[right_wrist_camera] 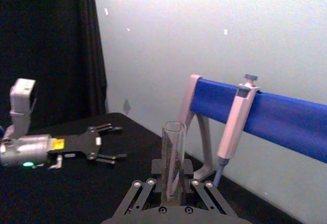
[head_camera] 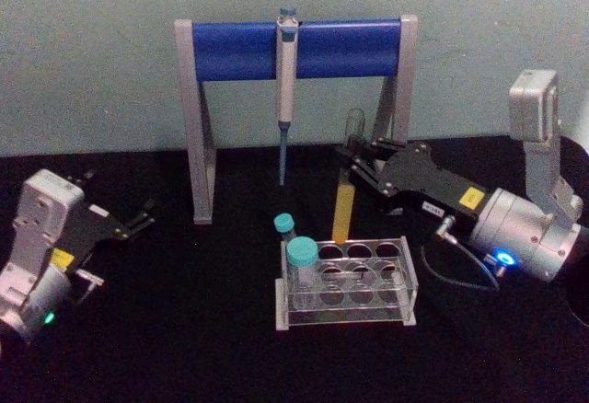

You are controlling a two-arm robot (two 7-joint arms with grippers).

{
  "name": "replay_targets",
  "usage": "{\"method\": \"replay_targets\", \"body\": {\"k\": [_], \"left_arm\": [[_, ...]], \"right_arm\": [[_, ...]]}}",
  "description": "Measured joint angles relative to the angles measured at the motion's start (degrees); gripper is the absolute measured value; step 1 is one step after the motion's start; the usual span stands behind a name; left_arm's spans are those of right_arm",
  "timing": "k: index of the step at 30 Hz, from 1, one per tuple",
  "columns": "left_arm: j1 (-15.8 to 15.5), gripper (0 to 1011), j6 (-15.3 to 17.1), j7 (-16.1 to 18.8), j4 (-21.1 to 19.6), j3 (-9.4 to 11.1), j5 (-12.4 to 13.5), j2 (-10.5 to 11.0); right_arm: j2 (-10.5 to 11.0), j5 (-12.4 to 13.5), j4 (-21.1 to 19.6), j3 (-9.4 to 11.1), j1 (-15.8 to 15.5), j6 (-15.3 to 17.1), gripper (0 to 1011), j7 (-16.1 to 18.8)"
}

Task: Pick up the test tube from the test tube rack, shake it, then place it back into the test tube rack.

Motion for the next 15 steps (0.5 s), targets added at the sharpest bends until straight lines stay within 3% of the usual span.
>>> {"method": "replay_targets", "body": {"k": [15], "left_arm": [[0.0,1001,0.0,0.0,0.0,0.0,0.0,0.0]], "right_arm": [[-0.6,-1.2,2.1,0.4,1.4,-0.1,230,-1.5]]}}
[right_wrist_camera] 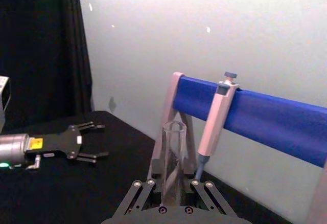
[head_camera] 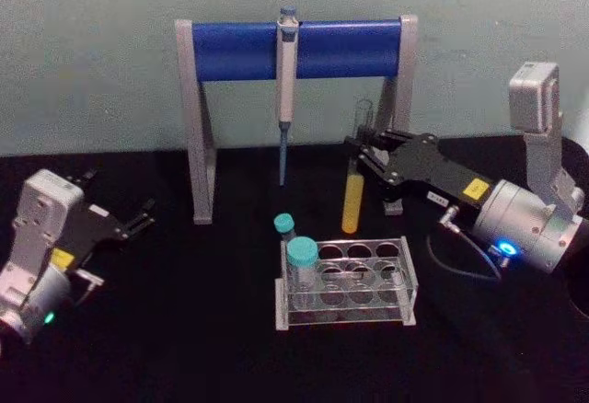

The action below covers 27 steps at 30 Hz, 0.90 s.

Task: Pick up the test tube from the test tube rack, shake it, then place it back into the test tube rack.

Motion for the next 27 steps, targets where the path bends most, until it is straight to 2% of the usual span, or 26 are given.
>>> {"method": "replay_targets", "body": {"k": [6,12,17,22,27], "left_arm": [[0.0,1001,0.0,0.0,0.0,0.0,0.0,0.0],[0.0,1001,0.0,0.0,0.0,0.0,0.0,0.0],[0.0,1001,0.0,0.0,0.0,0.0,0.0,0.0],[0.0,1001,0.0,0.0,0.0,0.0,0.0,0.0],[0.0,1001,0.0,0.0,0.0,0.0,0.0,0.0]], "right_arm": [[1.4,-0.2,-1.4,1.3,-1.4,0.1,230,-0.8],[3.4,0.2,-4.4,2.5,-4.3,0.8,230,-1.0],[4.5,0.9,-6.9,2.2,-6.3,1.5,230,0.1],[4.1,1.3,-7.4,1.1,-6.3,1.4,230,1.2],[2.8,1.3,-6.5,0.1,-4.7,0.9,230,1.3]]}}
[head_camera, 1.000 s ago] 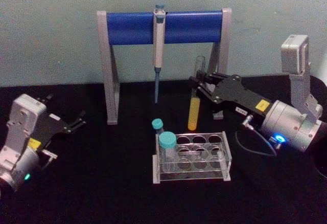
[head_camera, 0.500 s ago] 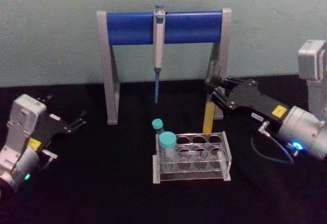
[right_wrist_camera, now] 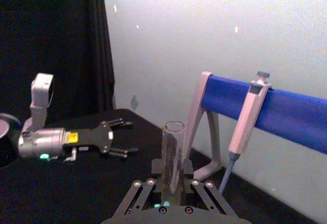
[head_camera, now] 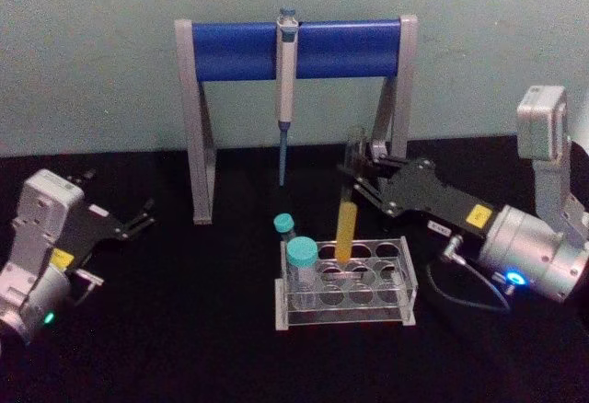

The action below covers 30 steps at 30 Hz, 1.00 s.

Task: Pick up the test tube from the test tube rack, shake it, then place it back into the test tube rack.

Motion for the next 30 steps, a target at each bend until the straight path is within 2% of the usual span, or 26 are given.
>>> {"method": "replay_targets", "body": {"k": [3,10,30], "left_arm": [[0.0,1001,0.0,0.0,0.0,0.0,0.0,0.0],[0.0,1001,0.0,0.0,0.0,0.0,0.0,0.0],[0.0,1001,0.0,0.0,0.0,0.0,0.0,0.0]], "right_arm": [[-1.3,-0.3,1.7,-0.4,1.7,-0.5,230,-0.4],[-2.5,-1.4,4.0,-0.4,3.5,-0.9,230,-1.6],[-2.6,-2.0,4.5,0.9,3.4,-0.8,230,-2.4]]}}
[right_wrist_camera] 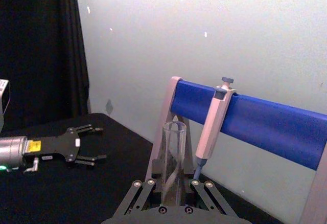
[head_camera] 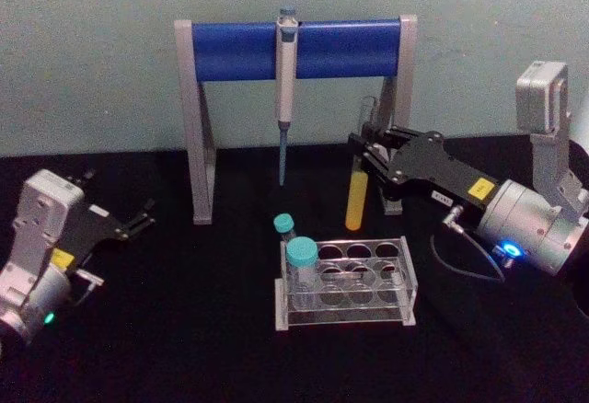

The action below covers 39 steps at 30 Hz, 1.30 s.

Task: Pick up the test tube from the test tube rack, shake it, then place it back into the test tube rack.

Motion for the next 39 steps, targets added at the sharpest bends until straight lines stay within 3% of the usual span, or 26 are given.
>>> {"method": "replay_targets", "body": {"k": [12,18,25,31,39], "left_arm": [[0.0,1001,0.0,0.0,0.0,0.0,0.0,0.0],[0.0,1001,0.0,0.0,0.0,0.0,0.0,0.0],[0.0,1001,0.0,0.0,0.0,0.0,0.0,0.0],[0.0,1001,0.0,0.0,0.0,0.0,0.0,0.0],[0.0,1001,0.0,0.0,0.0,0.0,0.0,0.0]], "right_arm": [[1.6,-0.3,-1.5,1.7,-1.5,0.3,230,-0.8],[4.0,-0.1,-4.5,3.0,-4.3,1.3,230,-0.9],[5.6,1.0,-7.2,2.8,-6.7,2.0,230,0.8],[4.8,1.8,-7.1,1.1,-5.9,1.7,230,2.5],[1.7,2.0,-3.1,-1.0,-1.6,0.4,230,3.2]]}}
